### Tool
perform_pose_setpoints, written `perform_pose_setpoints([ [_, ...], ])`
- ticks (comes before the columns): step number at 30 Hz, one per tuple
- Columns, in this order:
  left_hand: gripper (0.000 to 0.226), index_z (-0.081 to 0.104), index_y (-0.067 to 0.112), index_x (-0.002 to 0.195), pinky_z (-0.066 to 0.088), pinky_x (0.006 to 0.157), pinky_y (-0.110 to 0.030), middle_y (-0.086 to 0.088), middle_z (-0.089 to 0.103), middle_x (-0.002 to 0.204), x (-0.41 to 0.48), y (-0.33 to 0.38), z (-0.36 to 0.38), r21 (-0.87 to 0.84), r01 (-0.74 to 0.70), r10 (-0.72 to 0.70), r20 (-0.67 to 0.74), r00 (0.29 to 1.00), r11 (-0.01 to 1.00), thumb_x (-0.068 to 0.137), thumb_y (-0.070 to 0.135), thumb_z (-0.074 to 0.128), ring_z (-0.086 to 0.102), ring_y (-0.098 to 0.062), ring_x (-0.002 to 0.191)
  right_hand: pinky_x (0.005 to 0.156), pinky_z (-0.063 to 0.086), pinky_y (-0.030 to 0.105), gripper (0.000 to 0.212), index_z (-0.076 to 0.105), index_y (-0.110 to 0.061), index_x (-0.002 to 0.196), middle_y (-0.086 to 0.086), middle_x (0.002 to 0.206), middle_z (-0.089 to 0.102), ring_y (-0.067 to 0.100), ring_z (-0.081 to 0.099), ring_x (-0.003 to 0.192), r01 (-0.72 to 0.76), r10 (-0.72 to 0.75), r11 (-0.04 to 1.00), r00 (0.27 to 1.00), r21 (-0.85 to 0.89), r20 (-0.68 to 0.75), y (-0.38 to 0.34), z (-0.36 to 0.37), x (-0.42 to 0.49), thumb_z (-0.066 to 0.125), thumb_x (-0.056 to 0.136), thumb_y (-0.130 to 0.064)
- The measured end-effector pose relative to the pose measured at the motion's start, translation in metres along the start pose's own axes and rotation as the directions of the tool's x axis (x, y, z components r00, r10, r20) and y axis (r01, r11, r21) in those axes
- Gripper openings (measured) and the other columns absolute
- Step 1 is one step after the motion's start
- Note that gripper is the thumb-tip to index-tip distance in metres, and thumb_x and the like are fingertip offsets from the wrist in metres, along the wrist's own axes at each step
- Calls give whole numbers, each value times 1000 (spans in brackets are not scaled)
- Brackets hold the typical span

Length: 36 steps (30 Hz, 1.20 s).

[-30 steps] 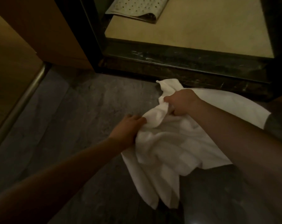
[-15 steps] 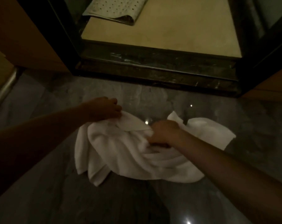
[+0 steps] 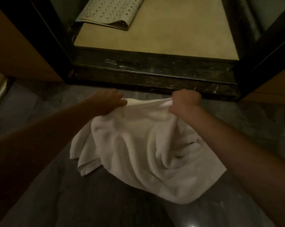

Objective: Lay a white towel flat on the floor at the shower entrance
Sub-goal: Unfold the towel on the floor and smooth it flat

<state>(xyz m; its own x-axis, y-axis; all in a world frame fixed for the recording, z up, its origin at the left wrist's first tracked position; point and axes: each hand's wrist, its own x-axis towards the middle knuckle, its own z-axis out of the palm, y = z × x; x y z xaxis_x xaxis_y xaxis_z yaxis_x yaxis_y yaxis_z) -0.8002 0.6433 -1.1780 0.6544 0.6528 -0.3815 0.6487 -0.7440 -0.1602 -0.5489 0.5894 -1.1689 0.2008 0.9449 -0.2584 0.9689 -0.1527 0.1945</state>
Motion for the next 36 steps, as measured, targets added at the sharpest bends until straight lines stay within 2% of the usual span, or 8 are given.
perform_pose_setpoints([
  [5, 49, 48, 21, 122, 45, 85, -37, -7, 54, 115, 16, 8, -8, 136, 185, -190, 29, 981, 973, 78, 21, 70, 52, -25, 104, 91, 44, 42, 57, 28, -22, 141, 18, 137, 44, 36, 51, 117, 0, -85, 942, 967, 336, 239, 14, 43, 10, 52, 89, -22],
  [9, 50, 48, 22, 124, 43, 90, -39, -7, 54, 117, 20, 28, -2, 74, 196, -194, -37, 980, 978, 79, 26, 70, 52, -25, 106, 89, 45, 39, 73, 12, -30, 149, 17, 129, 55, 34, 57, 109, 65, -133, 817, 988, 573, 77, 27, 59, -3, 54, 90, -22],
  [12, 51, 50, 23, 124, 44, 87, -39, -7, 55, 117, 17, 38, -5, -6, 216, -216, -84, 973, 976, 78, 23, 71, 52, -25, 105, 89, 46, 42, 70, 15, -29, 148, 14, 126, 57, 35, 57, 110, -21, 4, 725, 1000, 689, 26, 48, 67, -18, 56, 91, -31],
  [18, 41, 55, 28, 120, 46, 75, -33, -1, 58, 116, 31, 98, -33, -467, 181, -291, -175, 941, 866, 81, 15, 61, 55, -21, 101, 78, 44, 32, 44, 56, -18, 120, 10, 117, 61, 29, 58, 103, -110, 91, 819, 994, 563, 62, 72, 82, -40, 67, 81, -36],
  [22, 38, 51, 25, 124, 48, 69, -33, -3, 57, 113, 58, 145, -40, -361, 62, -152, -226, 962, 930, 86, 20, 55, 55, -22, 98, 86, 43, 37, 35, 60, -19, 115, 8, 118, 58, 26, 55, 107, -117, 135, 871, 991, 478, -4, 57, 82, -40, 65, 83, -33],
  [25, 38, 53, 24, 123, 46, 71, -33, -3, 56, 119, 80, 169, -43, -239, 35, -95, -243, 965, 970, 85, 19, 60, 56, -22, 102, 74, 39, 33, 19, 64, -19, 104, 6, 107, 62, 23, 58, 100, -200, 215, 876, 977, 440, 16, 51, 82, -36, 57, 90, -30],
  [29, 43, 51, 25, 125, 46, 81, -37, -3, 52, 127, 106, 181, -49, -113, -7, -4, -97, 995, 994, 84, 16, 62, 50, -24, 114, 72, 39, 31, 27, 64, -11, 97, 8, 96, 64, 24, 62, 93, -178, 165, 802, 983, 570, 74, 56, 85, -35, 46, 97, -31],
  [36, 39, 54, 22, 123, 43, 76, -31, -4, 57, 116, 135, 195, -67, -104, 6, -11, -49, 999, 995, 86, 22, 62, 54, -21, 106, 89, 44, 39, 17, 61, -8, 106, 16, 114, 60, 32, 58, 106, -201, 204, 909, 978, 365, 30, 108, 81, -16, 49, 94, -13],
])
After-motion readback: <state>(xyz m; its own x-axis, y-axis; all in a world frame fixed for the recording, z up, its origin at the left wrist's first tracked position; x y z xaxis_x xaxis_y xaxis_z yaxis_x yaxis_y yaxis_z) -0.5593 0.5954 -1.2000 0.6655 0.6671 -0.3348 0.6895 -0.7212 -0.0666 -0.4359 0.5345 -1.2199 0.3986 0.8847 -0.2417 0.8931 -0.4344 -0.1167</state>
